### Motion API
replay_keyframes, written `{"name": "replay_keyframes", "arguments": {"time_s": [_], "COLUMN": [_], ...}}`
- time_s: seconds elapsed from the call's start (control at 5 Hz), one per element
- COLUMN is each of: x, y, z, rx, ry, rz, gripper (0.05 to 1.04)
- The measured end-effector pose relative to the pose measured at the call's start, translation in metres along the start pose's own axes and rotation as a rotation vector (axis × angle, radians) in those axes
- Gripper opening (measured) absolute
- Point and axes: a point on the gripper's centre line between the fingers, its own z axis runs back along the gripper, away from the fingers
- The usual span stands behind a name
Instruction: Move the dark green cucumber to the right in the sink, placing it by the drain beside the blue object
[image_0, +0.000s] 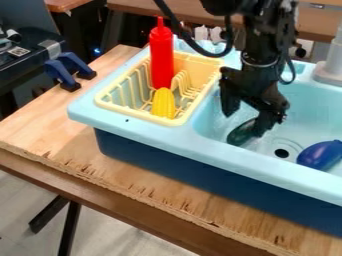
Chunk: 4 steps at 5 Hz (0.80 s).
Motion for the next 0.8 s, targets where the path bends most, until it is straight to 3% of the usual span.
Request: {"name": "replay_keyframes", "arguments": {"time_s": [0.2,0.4,0.6,0.8], "x": [-0.0059,-0.0087,-0.0108,-0.0136], "y": [-0.0073,-0.0132,-0.0129,-0.0137], "z": [-0.0137,-0.0171,-0.0179,-0.0169], "rx": [-0.020,-0.025,-0.036,-0.044], "ry": [0.050,0.054,0.065,0.041], "rz": [-0.011,-0.003,0.012,0.018], "gripper": [1.002,0.971,0.828,0.564]}}
